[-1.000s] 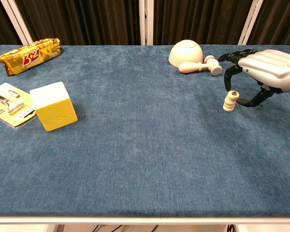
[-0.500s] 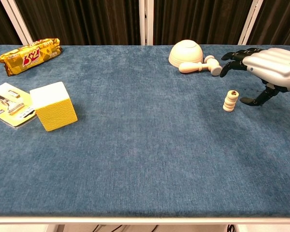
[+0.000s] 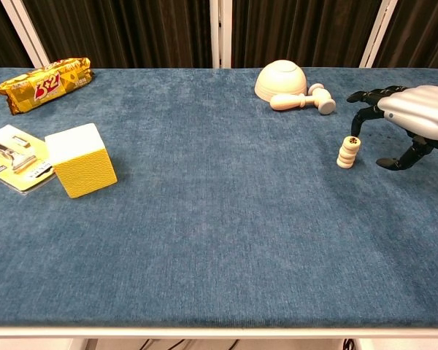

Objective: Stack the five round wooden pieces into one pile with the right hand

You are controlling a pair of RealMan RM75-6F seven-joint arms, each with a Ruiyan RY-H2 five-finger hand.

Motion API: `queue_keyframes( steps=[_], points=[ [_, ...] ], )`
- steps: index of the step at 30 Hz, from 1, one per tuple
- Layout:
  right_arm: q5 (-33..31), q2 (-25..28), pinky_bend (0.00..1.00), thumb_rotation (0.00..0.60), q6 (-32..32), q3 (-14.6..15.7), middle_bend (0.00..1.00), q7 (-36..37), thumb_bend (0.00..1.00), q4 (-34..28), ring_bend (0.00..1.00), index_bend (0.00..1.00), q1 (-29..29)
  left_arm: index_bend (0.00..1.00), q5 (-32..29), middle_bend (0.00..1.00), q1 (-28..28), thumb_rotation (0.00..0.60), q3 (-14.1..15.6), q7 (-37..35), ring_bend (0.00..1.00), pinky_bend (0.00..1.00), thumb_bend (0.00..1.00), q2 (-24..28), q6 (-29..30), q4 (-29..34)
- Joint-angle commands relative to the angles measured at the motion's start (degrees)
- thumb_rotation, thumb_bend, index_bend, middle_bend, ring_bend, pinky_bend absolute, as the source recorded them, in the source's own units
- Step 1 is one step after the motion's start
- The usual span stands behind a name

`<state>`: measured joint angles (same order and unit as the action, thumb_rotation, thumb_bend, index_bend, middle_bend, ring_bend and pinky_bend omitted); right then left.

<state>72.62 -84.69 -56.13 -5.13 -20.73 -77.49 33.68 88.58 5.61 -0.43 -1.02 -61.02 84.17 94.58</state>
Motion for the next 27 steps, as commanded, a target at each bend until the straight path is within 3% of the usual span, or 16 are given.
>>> queue_keyframes(
  steps=[1, 27],
  points=[
    [0.1, 0.0, 0.0, 0.6, 0.0, 0.1, 0.01, 0.2, 0.24, 0.1, 0.0, 0.38, -0.1, 0.08, -0.1, 0.0, 0.0, 0.6, 0.0, 0.0, 0.0, 0.0, 0.14, 0.0, -0.1, 0.0],
    [0.1, -1.0, 0.0, 0.6, 0.8, -0.1, 0.01, 2.6, 0.24, 1.0, 0.0, 0.38, 0.3, 0.08, -0.2, 0.0, 0.1, 0.6, 0.0, -0.2, 0.0, 0.0, 0.14, -0.1, -0.1, -0.3]
  ],
)
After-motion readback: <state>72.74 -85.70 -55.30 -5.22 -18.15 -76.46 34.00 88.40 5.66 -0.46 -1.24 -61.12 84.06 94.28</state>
